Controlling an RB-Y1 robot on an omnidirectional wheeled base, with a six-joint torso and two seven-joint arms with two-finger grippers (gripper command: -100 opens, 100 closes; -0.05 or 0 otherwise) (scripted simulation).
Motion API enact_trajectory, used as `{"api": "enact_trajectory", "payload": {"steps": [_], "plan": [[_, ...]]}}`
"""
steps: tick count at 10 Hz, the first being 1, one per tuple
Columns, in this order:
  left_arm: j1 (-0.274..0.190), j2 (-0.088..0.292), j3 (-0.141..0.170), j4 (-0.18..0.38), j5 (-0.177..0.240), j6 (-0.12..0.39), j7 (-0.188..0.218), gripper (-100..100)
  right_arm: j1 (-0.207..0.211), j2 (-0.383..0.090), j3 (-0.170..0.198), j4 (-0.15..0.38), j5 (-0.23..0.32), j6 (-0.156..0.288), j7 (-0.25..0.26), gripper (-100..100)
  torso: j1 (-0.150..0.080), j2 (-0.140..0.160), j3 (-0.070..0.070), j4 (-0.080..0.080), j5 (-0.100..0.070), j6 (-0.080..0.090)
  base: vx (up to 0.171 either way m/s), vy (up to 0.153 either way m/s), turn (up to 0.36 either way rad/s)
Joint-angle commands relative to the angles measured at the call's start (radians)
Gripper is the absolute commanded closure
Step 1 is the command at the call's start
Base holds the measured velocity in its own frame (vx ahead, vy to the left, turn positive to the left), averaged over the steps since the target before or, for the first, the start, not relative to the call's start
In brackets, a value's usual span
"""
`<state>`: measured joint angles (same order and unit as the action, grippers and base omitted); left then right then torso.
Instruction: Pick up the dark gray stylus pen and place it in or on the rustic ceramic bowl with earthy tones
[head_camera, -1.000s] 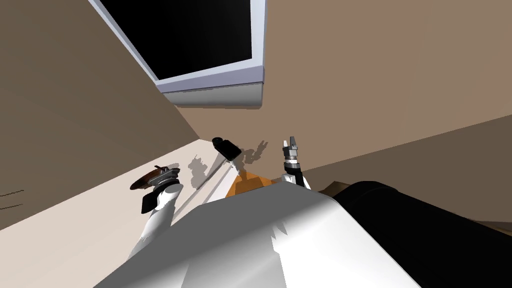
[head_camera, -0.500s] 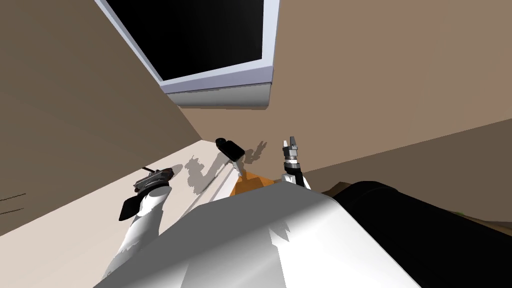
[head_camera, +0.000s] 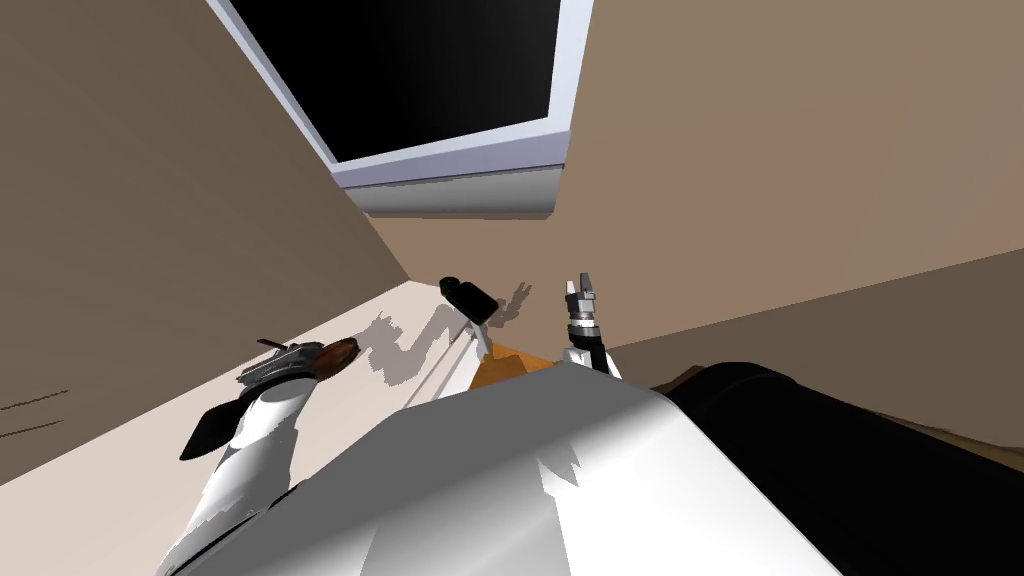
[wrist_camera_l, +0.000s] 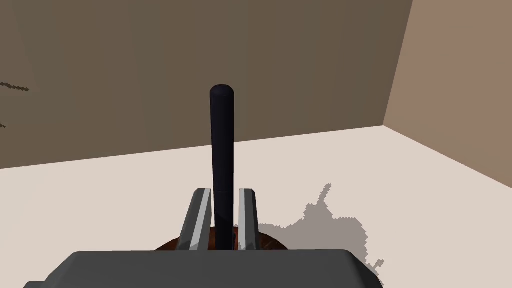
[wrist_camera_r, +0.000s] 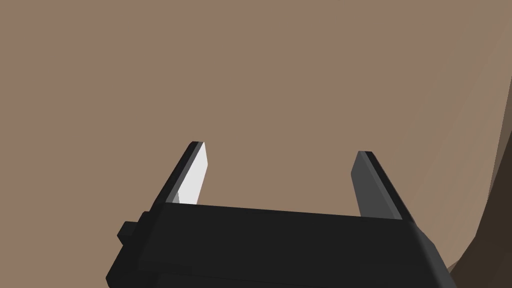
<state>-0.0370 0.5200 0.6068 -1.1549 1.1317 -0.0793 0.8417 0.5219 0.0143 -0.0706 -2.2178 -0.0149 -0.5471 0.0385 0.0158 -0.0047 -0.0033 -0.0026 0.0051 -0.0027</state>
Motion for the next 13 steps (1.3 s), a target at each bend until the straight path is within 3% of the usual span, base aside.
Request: {"api": "enact_trajectory", "payload": {"steps": [1, 2, 6, 7, 8, 11, 13], "plan": [[0.0, 0.0, 0.0, 0.0, 0.0, 0.0, 0.0, 100, 0.0, 0.0, 0.0, 0.0, 0.0, 0.0, 0.0, 0, 0.0, 0.0, 0.0, 0.0, 0.0, 0.0, 0.045, 0.077, 0.003], [-0.001, 0.003, 0.004, 0.0, 0.0, 0.005, 0.0, -100, 0.0, 0.0, 0.0, 0.0, 0.0, 0.0, 0.0, 0, -0.005, 0.002, 0.0, 0.0, 0.001, 0.001, 0.007, 0.016, -0.001], [-0.001, 0.003, 0.004, 0.0, 0.0, 0.004, 0.0, -100, 0.0, 0.0, 0.0, 0.0, 0.0, 0.0, 0.0, 0, -0.011, 0.005, 0.002, 0.0, -0.001, 0.001, 0.001, 0.002, 0.0], [-0.001, 0.003, 0.004, 0.0, 0.0, 0.004, 0.0, 0, 0.0, 0.0, 0.0, 0.0, 0.0, 0.0, 0.0, 0, -0.011, 0.005, 0.002, 0.0, -0.001, 0.001, 0.0, 0.0, 0.0], [-0.005, 0.033, 0.017, 0.002, 0.009, 0.036, 0.004, -100, 0.0, 0.0, 0.0, 0.0, 0.0, 0.0, 0.0, 0, -0.011, 0.005, 0.002, 0.0, -0.001, 0.001, 0.023, -0.039, 0.055], [-0.008, 0.062, 0.031, 0.005, 0.018, 0.068, 0.008, -100, 0.0, 0.0, 0.0, 0.0, 0.0, 0.0, 0.0, 0, -0.017, 0.003, 0.001, 0.0, -0.002, 0.001, 0.033, -0.075, 0.041], [-0.014, 0.107, 0.051, 0.009, 0.031, 0.115, 0.015, -100, 0.0, 0.0, 0.0, 0.0, 0.0, 0.0, 0.0, 0, -0.015, 0.003, 0.001, 0.0, -0.002, 0.001, 0.032, -0.064, 0.053]]}}
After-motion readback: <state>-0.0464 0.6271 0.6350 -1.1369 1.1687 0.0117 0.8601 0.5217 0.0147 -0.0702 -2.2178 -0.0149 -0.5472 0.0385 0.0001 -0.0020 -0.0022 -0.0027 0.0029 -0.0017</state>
